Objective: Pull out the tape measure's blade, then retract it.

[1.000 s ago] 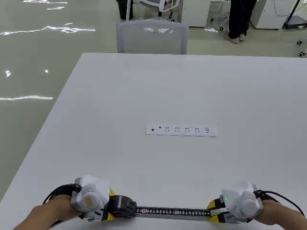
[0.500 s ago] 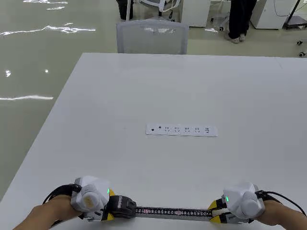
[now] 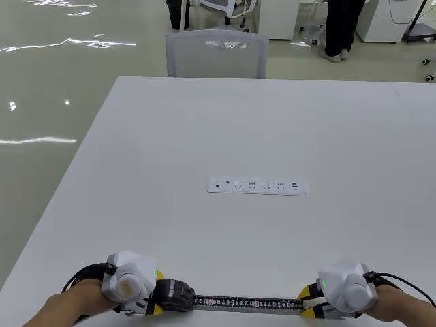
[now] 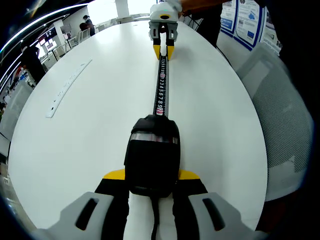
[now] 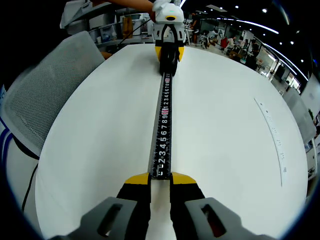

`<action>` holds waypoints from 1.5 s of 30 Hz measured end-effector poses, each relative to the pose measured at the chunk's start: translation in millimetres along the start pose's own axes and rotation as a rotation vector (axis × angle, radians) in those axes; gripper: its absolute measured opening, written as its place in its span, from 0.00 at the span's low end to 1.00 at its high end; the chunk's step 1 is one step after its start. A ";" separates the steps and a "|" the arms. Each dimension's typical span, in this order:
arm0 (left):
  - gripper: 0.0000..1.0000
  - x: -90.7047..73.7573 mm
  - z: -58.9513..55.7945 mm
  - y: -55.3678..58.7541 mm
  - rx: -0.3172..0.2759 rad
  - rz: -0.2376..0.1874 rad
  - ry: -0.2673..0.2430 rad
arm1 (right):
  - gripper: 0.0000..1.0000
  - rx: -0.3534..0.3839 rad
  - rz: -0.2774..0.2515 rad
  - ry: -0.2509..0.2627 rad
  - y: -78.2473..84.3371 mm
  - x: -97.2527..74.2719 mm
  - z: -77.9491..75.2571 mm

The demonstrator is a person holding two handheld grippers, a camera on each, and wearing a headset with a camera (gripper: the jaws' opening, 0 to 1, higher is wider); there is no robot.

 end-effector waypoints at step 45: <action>0.56 -12.3 -9.6 8.7 -0.119 -0.046 -0.024 | 0.38 0.112 0.009 0.067 -2.6 -20.9 9.5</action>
Point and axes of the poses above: the centre of the closed fingertips' face, and the gripper's own axes: x roughly forward along the fingers, z roughly to its left, y roughly out of its underside, the point moved 8 cm from there along -x, roughly backward along the fingers, and after that the axes turned 8 degrees about z, right-handed, at the moved point
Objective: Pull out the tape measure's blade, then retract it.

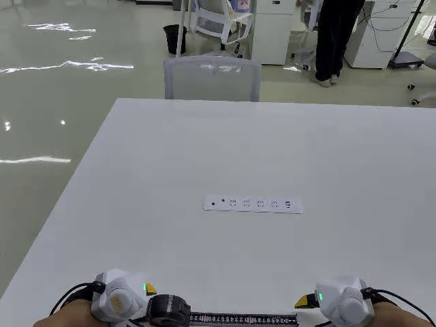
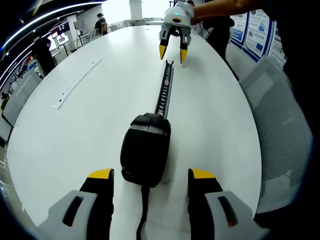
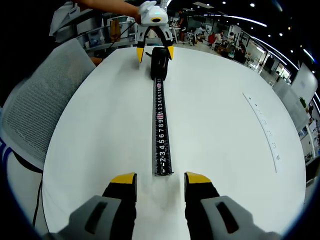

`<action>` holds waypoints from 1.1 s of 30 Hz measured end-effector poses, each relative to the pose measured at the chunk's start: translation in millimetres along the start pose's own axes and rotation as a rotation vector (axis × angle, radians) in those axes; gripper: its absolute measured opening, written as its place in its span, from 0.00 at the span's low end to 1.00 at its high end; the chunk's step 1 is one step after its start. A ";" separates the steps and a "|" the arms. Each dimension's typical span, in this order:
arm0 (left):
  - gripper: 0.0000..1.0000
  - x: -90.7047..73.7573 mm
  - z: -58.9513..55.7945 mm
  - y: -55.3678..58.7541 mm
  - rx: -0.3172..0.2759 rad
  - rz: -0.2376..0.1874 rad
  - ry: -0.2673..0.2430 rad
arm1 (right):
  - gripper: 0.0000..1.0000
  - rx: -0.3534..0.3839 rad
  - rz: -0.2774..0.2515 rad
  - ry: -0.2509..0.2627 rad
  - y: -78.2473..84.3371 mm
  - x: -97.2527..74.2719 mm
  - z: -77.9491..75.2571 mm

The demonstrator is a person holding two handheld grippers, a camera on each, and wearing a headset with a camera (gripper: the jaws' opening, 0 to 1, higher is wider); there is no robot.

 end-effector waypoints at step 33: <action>0.91 -41.4 -54.5 16.1 -0.335 -0.185 -0.173 | 0.81 0.382 -0.154 0.256 -12.9 -39.0 55.8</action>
Point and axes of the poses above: the centre of the closed fingertips' face, and the gripper's own axes: x roughly forward along the fingers, z roughly to its left, y roughly out of its underside, the point moved 8 cm from there along -x, roughly backward along the fingers, and after that the axes turned 8 degrees about z, right-handed, at the moved point
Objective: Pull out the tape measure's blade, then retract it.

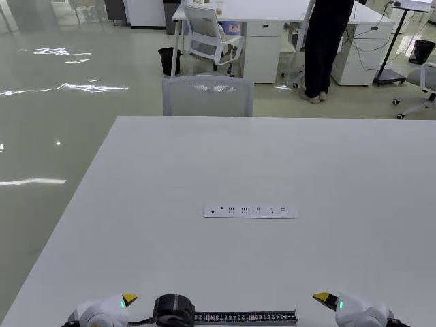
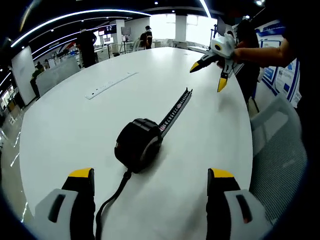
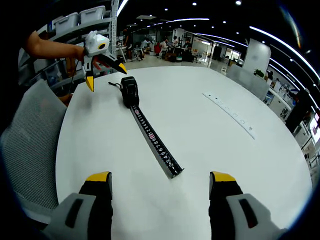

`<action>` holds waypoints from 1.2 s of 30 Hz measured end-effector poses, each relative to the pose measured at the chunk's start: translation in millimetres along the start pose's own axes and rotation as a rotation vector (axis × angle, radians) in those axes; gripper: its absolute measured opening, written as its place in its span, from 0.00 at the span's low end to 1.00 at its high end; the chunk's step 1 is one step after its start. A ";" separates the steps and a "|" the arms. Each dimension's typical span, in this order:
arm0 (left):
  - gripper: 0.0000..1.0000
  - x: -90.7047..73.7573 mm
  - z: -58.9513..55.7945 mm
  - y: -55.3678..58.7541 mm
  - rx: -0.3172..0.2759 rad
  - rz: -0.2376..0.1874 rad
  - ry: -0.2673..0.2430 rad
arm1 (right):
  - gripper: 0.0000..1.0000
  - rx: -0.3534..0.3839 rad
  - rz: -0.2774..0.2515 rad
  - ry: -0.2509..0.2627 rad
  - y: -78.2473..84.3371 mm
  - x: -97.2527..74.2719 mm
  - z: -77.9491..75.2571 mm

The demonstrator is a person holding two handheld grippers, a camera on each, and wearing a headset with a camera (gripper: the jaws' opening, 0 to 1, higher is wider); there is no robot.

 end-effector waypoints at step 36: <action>0.99 -34.6 -48.5 10.0 -0.233 -0.120 -0.177 | 0.92 0.213 -0.065 0.184 2.7 -18.1 52.1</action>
Point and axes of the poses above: the centre of the closed fingertips' face, and the gripper's own axes: x roughly forward along the fingers, z roughly to its left, y roughly out of its underside, the point moved 8 cm from there along -x, roughly backward along the fingers, and after that the axes turned 8 degrees about z, right-handed, at the moved point
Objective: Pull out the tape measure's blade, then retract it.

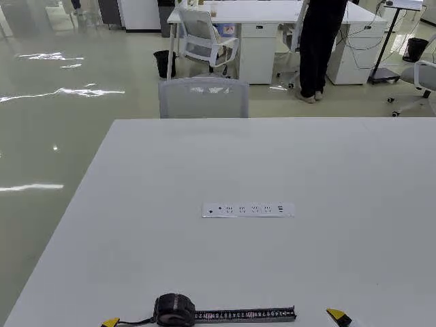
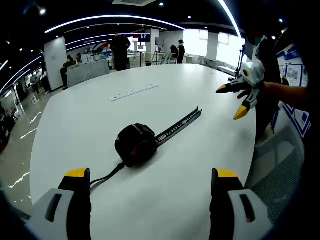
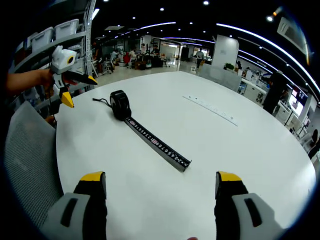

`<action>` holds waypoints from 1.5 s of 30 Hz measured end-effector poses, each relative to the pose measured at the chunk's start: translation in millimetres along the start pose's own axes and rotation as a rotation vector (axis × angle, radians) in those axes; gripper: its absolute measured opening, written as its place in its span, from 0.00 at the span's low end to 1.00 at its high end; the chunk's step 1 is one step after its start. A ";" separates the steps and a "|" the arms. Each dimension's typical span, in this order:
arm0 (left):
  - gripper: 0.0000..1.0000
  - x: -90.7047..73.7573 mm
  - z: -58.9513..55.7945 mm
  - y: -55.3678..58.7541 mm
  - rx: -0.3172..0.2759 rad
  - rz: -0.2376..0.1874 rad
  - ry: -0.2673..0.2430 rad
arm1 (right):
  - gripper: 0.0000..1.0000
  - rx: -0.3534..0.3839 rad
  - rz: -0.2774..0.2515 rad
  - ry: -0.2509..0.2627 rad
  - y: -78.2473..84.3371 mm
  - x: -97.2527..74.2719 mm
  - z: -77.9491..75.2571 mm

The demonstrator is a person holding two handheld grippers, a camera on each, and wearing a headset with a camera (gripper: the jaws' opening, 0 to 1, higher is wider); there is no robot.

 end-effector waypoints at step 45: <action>0.98 -7.7 -41.0 -9.8 -0.166 -0.091 -0.158 | 0.94 0.115 -0.056 0.078 -13.5 -17.3 58.7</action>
Point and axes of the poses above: the centre of the closed fingertips' face, and the gripper's own axes: x roughly forward along the fingers, z roughly to its left, y roughly out of its underside, the point moved 8 cm from there along -x, roughly backward along the fingers, and after that the axes turned 8 degrees about z, right-handed, at the moved point
